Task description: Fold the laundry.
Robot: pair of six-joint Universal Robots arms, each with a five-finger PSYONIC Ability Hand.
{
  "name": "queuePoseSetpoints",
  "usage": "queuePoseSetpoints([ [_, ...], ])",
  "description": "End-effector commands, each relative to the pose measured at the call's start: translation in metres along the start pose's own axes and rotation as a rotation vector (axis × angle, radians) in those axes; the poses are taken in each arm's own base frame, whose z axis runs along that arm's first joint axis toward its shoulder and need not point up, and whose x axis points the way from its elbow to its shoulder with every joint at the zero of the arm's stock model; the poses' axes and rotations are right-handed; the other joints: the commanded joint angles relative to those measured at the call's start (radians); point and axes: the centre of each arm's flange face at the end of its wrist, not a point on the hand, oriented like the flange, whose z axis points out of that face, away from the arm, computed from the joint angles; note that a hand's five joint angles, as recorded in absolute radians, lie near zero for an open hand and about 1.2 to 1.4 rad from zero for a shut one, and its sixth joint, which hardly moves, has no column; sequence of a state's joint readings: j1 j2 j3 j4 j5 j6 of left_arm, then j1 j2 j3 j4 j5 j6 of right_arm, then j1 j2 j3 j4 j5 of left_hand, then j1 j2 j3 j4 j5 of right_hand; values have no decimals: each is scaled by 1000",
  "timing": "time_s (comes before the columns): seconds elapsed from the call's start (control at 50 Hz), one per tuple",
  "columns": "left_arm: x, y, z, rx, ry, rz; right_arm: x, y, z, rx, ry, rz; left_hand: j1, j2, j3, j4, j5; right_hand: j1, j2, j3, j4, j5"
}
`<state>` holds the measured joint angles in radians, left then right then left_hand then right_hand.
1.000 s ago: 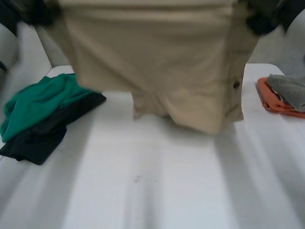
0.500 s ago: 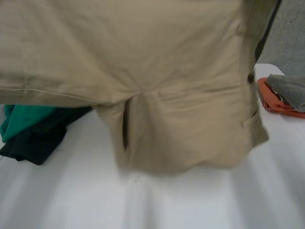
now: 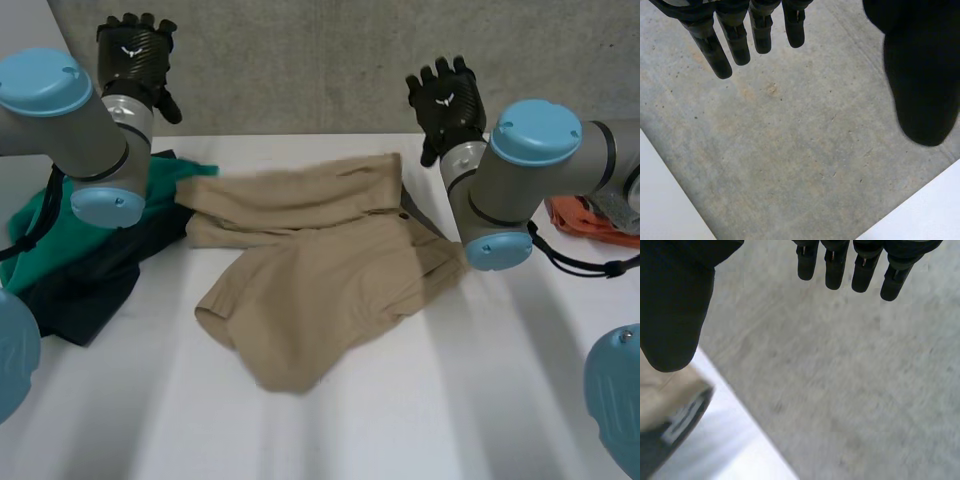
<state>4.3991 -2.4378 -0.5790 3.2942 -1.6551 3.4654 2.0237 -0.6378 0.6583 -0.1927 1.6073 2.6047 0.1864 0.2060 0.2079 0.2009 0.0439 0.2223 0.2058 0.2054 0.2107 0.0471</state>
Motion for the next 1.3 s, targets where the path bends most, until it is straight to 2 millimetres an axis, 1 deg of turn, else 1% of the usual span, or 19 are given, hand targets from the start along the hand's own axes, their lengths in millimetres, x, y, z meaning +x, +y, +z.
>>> queuePoseSetpoints([
  [0.02, 2, -40, -53, -78, 39, 5, 38, -19, -28, -137, -69, 28, -12, -31, -33, -26, -44, -48, -31, -31, -36, -47],
  [0.08, 10, -47, -87, -144, 101, 16, 47, -26, -46, -156, -148, 4, -12, -31, -33, -26, -44, -48, -31, -31, -36, -47],
  [0.1, 17, -50, -114, -203, 157, 19, 53, -29, -58, -164, -198, -23, -12, -31, -33, -26, -44, -48, -31, -31, -36, -47],
  [0.16, 28, -50, -158, -300, 252, 26, 58, -26, -76, -192, -268, -68, 41, 22, 20, 27, 9, -48, -31, -31, -36, -47],
  [0.18, 36, -50, -189, -360, 325, 32, 61, -22, -88, -221, -311, -97, 135, 115, 113, 120, 103, -48, -31, -31, -36, -47],
  [0.24, 45, -46, -233, -444, 429, 37, 65, -9, -105, -286, -377, -137, 262, 242, 240, 247, 230, 66, 83, 83, 78, 67],
  [0.26, 51, -43, -259, -490, 498, 38, 65, 0, -114, -323, -422, -159, 300, 280, 278, 285, 268, 134, 150, 150, 145, 134],
  [0.34, 66, -30, -309, -573, 626, 19, 61, 23, -130, -371, -529, -192, 403, 383, 381, 388, 370, 316, 332, 333, 327, 316],
  [0.42, 79, -16, -329, -622, 671, -7, 50, 44, -135, -369, -602, -184, 359, 340, 338, 345, 327, 331, 347, 348, 343, 332],
  [0.56, 95, 11, -305, -586, 570, 17, 30, 77, -123, -316, -596, -180, 303, 284, 282, 289, 271, 328, 345, 345, 340, 329],
  [0.64, 100, 22, -290, -564, 518, 63, 24, 88, -113, -283, -551, -173, 309, 289, 287, 294, 277, 322, 339, 339, 334, 323],
  [0.74, 107, 34, -285, -561, 528, 103, 18, 95, -107, -261, -514, -151, 329, 310, 308, 315, 297, 325, 342, 342, 337, 326],
  [0.86, 117, 46, -279, -539, 542, 141, 11, 102, -101, -240, -494, -162, 455, 436, 434, 441, 423, 393, 409, 409, 404, 393],
  [0.92, 121, 51, -277, -517, 548, 171, 8, 106, -97, -236, -488, -167, 631, 612, 610, 617, 599, 568, 585, 585, 580, 569],
  [0.94, 122, 51, -276, -507, 548, 177, 7, 107, -97, -237, -489, -169, 702, 682, 680, 687, 670, 618, 635, 635, 630, 619],
  [0.96, 123, 50, -273, -484, 544, 189, 5, 107, -95, -231, -486, -172, 903, 883, 881, 888, 871, 755, 772, 772, 767, 756],
  [1.02, 123, 47, -269, -441, 528, 195, 5, 109, -94, -239, -482, -171, 1209, 1190, 1188, 1195, 1177, 1172, 1189, 1189, 1184, 1173],
  [1.16, 106, 13, -270, -356, 487, 168, 12, 97, -105, -305, -497, -168, 1210, 1190, 1188, 1195, 1178, 1174, 1190, 1191, 1186, 1175],
  [1.3, 78, -12, -301, -401, 556, 197, 44, 58, -157, -466, -611, -240, 1210, 1190, 1188, 1195, 1178, 1174, 1190, 1191, 1186, 1175],
])
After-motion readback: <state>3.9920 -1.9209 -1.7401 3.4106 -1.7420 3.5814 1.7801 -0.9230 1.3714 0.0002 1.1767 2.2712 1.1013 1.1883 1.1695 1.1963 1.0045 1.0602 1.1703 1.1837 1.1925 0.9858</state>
